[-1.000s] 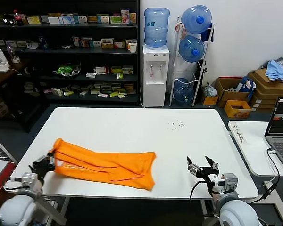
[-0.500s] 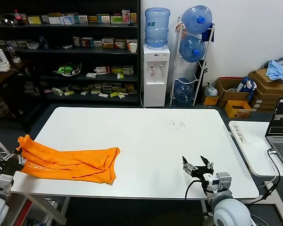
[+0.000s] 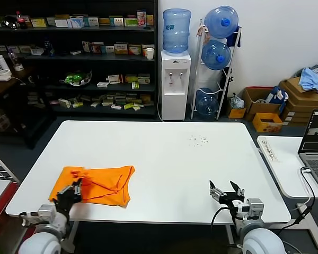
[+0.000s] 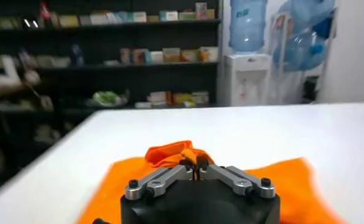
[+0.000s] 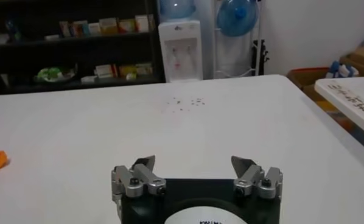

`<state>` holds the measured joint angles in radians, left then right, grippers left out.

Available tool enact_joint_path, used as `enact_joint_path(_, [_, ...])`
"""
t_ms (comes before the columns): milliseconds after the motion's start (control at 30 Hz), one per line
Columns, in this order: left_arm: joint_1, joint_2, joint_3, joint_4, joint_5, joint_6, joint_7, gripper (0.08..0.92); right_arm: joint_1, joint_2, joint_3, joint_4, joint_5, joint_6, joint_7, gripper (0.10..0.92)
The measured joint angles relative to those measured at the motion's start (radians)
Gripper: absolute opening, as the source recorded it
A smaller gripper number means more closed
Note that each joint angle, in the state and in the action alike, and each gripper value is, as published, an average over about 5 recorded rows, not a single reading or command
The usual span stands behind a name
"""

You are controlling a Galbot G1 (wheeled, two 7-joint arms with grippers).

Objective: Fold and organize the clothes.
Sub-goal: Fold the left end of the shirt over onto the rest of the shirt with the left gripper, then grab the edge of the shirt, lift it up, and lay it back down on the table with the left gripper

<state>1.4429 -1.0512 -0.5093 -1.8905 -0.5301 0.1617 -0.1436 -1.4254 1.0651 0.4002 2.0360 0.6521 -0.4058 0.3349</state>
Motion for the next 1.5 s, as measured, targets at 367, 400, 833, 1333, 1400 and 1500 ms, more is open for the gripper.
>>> enact_joint_path(367, [-0.089,-0.080,0.152,-0.048,-0.106,0.063,-0.051,0.111,-0.008,0.018,0.007,-0.007,-0.001,-0.002,0.004,0.823])
enact_joint_path(400, [-0.092,-0.082,0.158,-0.051,-0.110,0.067,-0.053,0.111,-0.008,0.018,0.007,-0.007,0.000,-0.002,0.004,0.823])
enact_joint_path(833, [-0.112,-0.096,0.189,-0.064,-0.140,0.108,-0.025,0.350,-0.001,0.017,0.005,-0.013,0.009,-0.003,0.004,0.823])
enact_joint_path(1333, [-0.076,0.044,0.028,0.038,-0.093,0.050,0.082,0.776,0.007,0.017,0.000,-0.022,0.014,0.004,-0.006,0.823])
enact_joint_path(1400, [-0.077,0.074,0.001,0.080,-0.100,0.035,0.106,0.809,0.011,0.019,-0.004,-0.025,0.014,0.004,-0.006,0.823])
enact_joint_path(1500, [-0.080,0.111,-0.025,0.138,-0.121,0.021,0.141,0.821,0.015,0.021,-0.008,-0.027,0.013,0.003,-0.006,0.823])
